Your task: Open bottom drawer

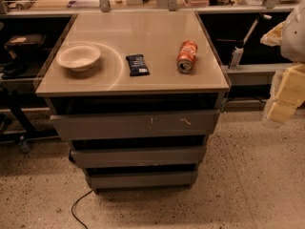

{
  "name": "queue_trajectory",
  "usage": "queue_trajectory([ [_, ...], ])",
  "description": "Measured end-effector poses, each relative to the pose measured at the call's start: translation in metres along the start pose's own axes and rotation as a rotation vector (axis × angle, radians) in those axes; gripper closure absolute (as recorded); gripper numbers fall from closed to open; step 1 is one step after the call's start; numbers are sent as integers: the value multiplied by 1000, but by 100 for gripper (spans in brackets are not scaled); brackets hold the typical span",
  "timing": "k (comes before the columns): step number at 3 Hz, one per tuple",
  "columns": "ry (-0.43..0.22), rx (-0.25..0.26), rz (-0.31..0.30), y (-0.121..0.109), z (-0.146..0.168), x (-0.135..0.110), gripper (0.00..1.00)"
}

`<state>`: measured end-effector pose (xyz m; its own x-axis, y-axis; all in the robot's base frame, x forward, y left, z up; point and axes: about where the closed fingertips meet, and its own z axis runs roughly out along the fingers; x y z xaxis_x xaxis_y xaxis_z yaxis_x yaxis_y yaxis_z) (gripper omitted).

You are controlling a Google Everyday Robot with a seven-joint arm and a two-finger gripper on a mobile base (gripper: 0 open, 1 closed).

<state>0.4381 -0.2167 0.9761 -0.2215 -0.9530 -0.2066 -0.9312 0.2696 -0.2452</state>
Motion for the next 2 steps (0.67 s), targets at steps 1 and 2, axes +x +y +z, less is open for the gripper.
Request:
queue_trajectory([
  [1, 0, 0, 0, 0, 0, 0, 0],
  [2, -7, -9, 14, 4, 12, -3, 0],
])
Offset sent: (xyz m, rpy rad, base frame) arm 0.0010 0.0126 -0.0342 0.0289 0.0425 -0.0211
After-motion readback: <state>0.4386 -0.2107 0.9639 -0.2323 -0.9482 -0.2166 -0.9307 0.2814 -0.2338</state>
